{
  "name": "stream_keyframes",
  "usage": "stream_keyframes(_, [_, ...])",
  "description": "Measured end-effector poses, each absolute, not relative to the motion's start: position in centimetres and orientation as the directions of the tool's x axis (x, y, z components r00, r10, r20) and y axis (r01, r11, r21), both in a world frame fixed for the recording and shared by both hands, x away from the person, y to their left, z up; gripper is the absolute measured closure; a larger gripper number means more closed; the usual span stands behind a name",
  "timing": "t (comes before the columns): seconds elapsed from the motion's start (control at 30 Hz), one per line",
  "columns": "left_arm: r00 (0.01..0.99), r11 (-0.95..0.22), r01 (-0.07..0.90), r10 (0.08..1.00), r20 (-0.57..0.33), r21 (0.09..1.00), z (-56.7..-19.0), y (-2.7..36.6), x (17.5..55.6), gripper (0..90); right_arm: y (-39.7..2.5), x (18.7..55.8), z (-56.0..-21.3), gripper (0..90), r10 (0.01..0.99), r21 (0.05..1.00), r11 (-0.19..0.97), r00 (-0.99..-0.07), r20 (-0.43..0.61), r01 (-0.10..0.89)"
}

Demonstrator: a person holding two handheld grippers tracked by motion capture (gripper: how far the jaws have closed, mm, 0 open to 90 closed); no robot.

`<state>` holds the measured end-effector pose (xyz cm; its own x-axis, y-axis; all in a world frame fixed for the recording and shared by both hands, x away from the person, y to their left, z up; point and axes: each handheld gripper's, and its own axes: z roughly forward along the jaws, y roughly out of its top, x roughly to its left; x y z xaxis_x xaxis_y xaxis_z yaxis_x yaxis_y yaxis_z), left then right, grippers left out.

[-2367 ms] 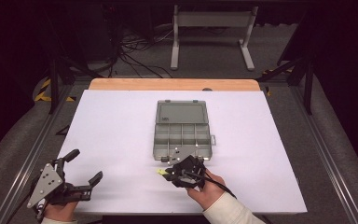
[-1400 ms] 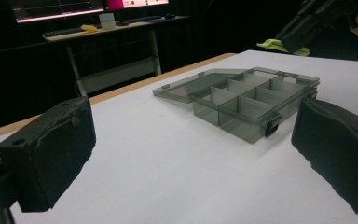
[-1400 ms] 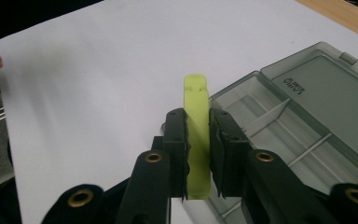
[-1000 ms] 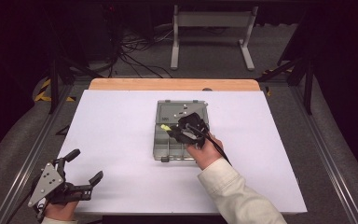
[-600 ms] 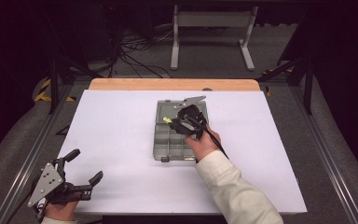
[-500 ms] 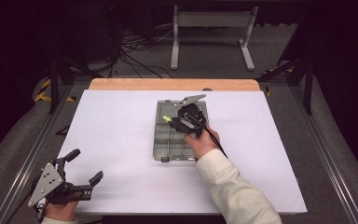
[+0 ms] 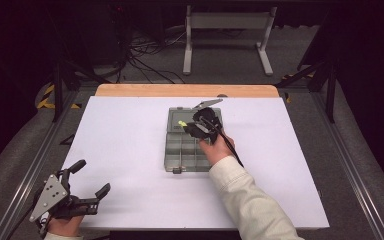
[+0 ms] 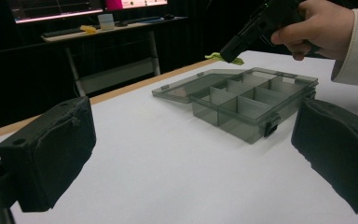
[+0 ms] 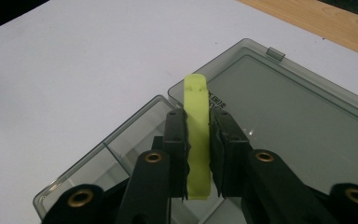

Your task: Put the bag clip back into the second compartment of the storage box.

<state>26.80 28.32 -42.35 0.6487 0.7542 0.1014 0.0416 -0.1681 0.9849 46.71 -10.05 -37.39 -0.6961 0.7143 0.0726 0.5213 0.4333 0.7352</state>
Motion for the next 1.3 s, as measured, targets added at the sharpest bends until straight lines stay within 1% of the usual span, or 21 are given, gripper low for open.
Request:
stream_keyframes(0.17, [0.648, -0.168, 0.039, 0.754, 0.103, 0.985, -42.3, 28.3, 26.8, 0.3, -9.9, 46.7, -37.8, 77.8, 0.716, 0.723, 0.444, -0.695, 0.069, 0.529])
stream_keyframes(0.33, [0.648, -0.168, 0.039, 0.754, 0.103, 0.985, -42.3, 28.3, 26.8, 0.3, -10.0, 46.6, -38.2, 77.8, 0.717, 0.714, 0.432, -0.690, 0.099, 0.551])
stream_keyframes(0.67, [0.649, -0.166, 0.040, 0.754, 0.101, 0.985, -42.3, 28.3, 26.7, 0.3, -9.7, 46.7, -39.3, 77.8, 0.721, 0.694, 0.441, -0.685, 0.104, 0.570])
stream_keyframes(1.3, [0.650, -0.169, 0.039, 0.753, 0.103, 0.985, -42.3, 28.3, 26.8, 0.4, -9.5, 46.9, -40.3, 77.7, 0.721, 0.656, 0.455, -0.681, 0.124, 0.602])
